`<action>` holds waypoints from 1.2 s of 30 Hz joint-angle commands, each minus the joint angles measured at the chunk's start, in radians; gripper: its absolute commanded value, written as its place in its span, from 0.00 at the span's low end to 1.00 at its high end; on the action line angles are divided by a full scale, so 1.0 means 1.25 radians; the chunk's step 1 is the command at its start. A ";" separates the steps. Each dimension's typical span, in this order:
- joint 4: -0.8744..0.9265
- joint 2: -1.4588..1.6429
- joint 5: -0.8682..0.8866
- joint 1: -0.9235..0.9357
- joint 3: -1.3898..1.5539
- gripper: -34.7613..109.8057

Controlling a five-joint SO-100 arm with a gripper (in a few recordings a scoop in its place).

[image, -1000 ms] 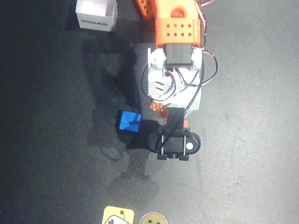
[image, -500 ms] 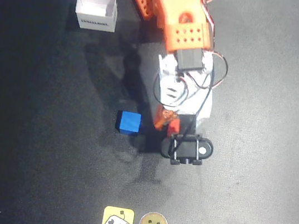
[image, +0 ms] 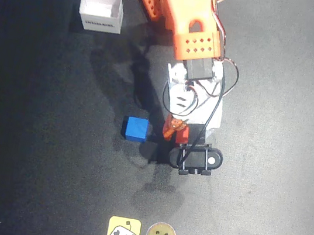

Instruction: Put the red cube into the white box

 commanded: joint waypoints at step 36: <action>0.501 0.466 0.076 0.323 0.007 0.24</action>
